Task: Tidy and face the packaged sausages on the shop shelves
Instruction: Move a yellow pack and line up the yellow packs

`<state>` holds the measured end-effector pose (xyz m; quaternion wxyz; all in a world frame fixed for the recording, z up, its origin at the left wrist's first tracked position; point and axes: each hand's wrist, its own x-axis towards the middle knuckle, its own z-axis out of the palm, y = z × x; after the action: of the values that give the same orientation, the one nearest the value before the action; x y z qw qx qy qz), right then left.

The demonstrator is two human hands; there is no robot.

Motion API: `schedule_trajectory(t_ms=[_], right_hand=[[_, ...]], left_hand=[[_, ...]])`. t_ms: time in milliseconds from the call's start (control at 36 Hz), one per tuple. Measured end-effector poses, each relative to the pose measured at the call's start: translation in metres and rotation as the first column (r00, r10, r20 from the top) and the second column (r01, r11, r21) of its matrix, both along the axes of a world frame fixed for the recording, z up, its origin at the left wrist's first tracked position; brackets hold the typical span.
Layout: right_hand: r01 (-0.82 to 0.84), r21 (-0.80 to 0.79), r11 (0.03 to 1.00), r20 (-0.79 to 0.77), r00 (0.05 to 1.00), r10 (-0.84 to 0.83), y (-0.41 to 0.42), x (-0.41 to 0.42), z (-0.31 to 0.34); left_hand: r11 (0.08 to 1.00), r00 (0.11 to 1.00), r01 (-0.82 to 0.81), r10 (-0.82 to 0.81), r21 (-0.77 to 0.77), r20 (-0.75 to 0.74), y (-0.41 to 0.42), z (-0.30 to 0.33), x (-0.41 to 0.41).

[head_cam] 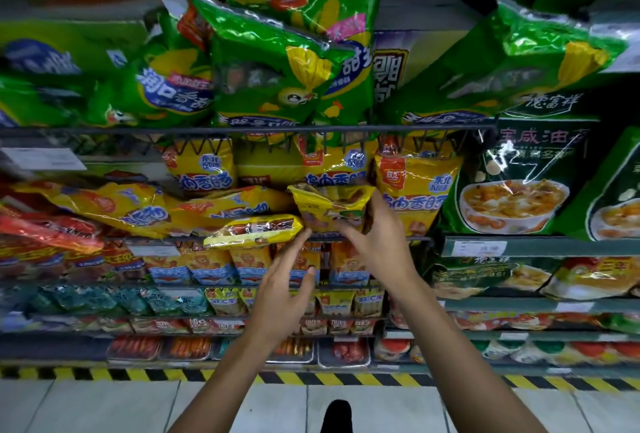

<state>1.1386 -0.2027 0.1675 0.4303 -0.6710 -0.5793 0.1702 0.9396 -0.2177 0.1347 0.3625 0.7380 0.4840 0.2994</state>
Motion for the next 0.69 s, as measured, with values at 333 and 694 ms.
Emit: schedule_trajectory(t_ms=[333, 694], right_hand=[[0.175, 0.277, 0.945, -0.152, 0.979, -0.137, -0.033, -0.015, 0.02], [0.617, 0.025, 0.787, -0.852, 0.424, -0.306, -0.097, -0.012, 0.006]], left_hand=[[0.995, 0.996, 0.082, -0.085, -0.064, -0.035, 0.008, 0.006, -0.014], [0.835, 0.883, 0.131, 0.147, -0.535, 0.446, -0.008, 0.002, 0.015]])
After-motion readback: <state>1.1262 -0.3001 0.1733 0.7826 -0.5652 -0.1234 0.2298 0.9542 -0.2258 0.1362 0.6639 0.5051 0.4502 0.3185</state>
